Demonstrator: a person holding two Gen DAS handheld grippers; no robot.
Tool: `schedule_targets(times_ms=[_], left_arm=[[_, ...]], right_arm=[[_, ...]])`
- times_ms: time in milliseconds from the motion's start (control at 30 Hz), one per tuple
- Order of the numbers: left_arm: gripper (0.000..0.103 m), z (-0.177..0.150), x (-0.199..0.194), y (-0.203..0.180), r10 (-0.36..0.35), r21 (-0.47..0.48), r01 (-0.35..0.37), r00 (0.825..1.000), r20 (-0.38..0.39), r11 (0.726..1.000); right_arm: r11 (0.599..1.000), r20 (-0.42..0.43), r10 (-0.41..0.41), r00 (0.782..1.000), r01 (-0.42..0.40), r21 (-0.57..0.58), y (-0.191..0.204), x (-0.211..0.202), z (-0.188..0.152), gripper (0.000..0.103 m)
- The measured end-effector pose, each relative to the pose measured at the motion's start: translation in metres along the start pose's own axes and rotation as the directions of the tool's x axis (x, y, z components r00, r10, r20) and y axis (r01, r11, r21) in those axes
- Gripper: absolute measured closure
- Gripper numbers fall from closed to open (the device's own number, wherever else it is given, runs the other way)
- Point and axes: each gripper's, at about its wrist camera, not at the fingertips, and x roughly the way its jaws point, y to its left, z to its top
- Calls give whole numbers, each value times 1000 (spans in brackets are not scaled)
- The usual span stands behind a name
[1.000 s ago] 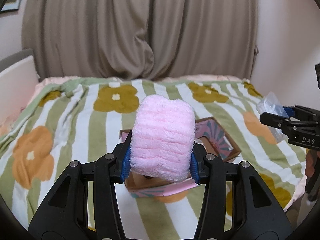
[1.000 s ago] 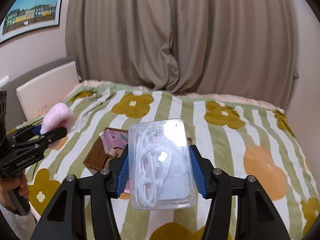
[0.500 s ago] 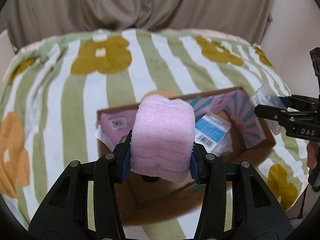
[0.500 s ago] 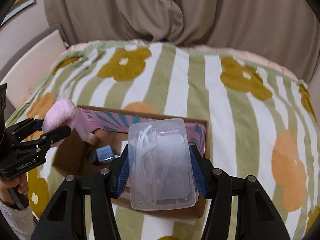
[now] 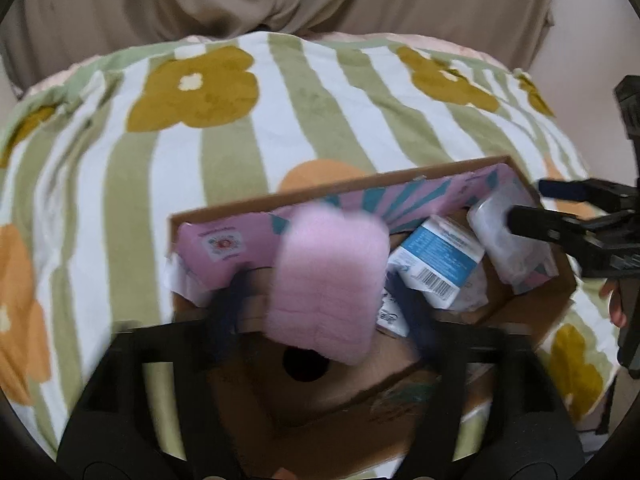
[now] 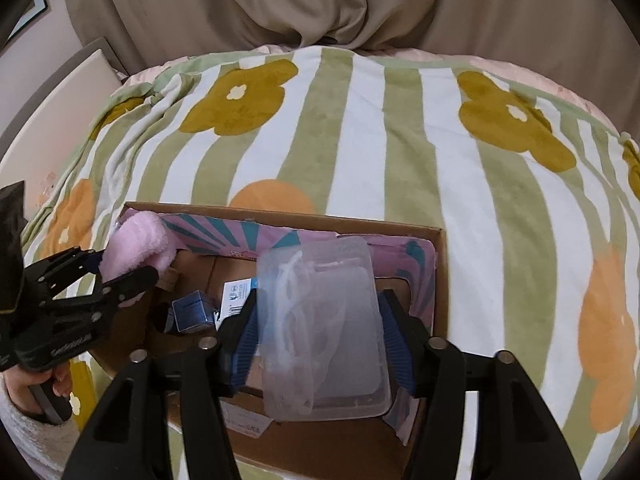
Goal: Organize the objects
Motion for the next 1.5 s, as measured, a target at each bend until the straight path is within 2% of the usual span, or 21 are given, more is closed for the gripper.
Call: schedule_targets(times_ms=[33, 100, 433, 667, 800, 967, 1033, 1133, 1233, 1367, 1500], left_arm=[[0, 0, -2, 0, 15, 3, -15, 1000, 17, 1000], [0, 0, -1, 0, 28, 16, -28, 999, 19, 999], [0, -12, -1, -3, 13, 21, -13, 1000, -2, 1000], [0, -13, -22, -1, 19, 5, -20, 999, 27, 1000], [0, -13, -48, 0, 32, -6, -32, 997, 69, 999], [0, -18, -97, -1, 45, -47, -37, 985, 166, 998], [0, -24, -119, -2, 39, -67, -26, 980, 197, 997], [0, -40, -153, -10, 64, -76, -47, 967, 246, 996], [0, -61, -178, -19, 66, -84, -43, 953, 296, 996], [0, -92, -197, -27, 93, -110, -60, 940, 328, 992], [0, -124, -214, -33, 122, -136, -78, 926, 358, 988]], right_arm=[[1000, 9, -12, 1000, 11, 3, 0, 0, 1, 0], [1000, 54, -19, 998, 18, 14, 0, -4, 2, 0], [997, 76, -1, 997, -4, 71, -1, -11, 1, 0], [998, 80, -5, 997, 0, 63, 5, -17, -2, 0], [998, 100, -21, 995, 16, 54, 11, -27, -5, 0], [999, 173, -38, 984, 30, 44, 23, -59, -11, 0], [999, 211, -46, 976, 40, 35, 30, -77, -17, 0], [998, 251, -62, 966, 52, 47, 36, -100, -31, 0], [998, 286, -66, 956, 58, 37, 46, -121, -51, 0], [995, 337, -96, 937, 95, 21, 62, -144, -86, 0], [993, 355, -112, 928, 113, 16, 74, -157, -118, 0]])
